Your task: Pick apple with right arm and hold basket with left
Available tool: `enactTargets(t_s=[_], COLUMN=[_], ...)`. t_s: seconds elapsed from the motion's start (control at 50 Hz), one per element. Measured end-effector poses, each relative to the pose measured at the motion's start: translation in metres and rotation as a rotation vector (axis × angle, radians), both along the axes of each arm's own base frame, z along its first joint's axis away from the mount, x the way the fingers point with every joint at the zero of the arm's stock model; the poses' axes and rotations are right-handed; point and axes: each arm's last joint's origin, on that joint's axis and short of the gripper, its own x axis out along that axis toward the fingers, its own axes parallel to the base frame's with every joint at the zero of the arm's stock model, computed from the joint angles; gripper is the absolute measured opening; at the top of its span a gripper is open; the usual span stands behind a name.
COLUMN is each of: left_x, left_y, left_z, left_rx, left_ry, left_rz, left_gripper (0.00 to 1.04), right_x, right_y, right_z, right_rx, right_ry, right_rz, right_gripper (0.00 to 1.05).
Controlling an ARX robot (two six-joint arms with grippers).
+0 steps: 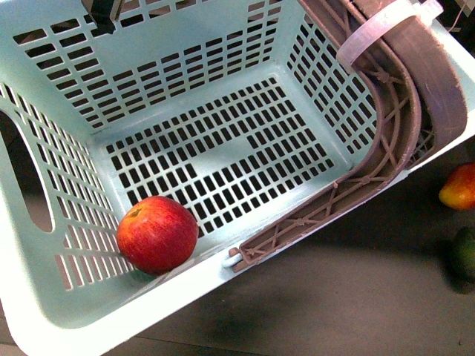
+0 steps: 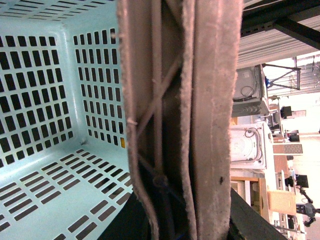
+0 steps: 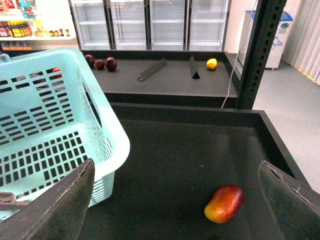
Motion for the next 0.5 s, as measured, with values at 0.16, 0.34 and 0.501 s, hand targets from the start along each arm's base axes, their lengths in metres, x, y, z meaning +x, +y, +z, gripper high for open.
enactTargets(t_s=[0.16,0.34,0.501], left_x=[-0.001,0.009,0.020], left_y=[-0.003,0.003,0.018], left_z=[0.001,0.014,0.021], left_rx=[0.003,-0.030,-0.062], left_ry=[-0.002,-0.044,-0.054], left_rz=[0.197,0.374,0.426], left_gripper=[0.18,0.18,0.18], right_x=[0.000,0.000,0.000], right_y=[0.000,0.000,0.000], right_z=[0.000,0.000,0.000], right_rx=[0.000,0.000,0.000], right_ry=[0.000,0.000,0.000], right_rz=[0.000,0.000,0.001], right_gripper=[0.96,0.96,0.96])
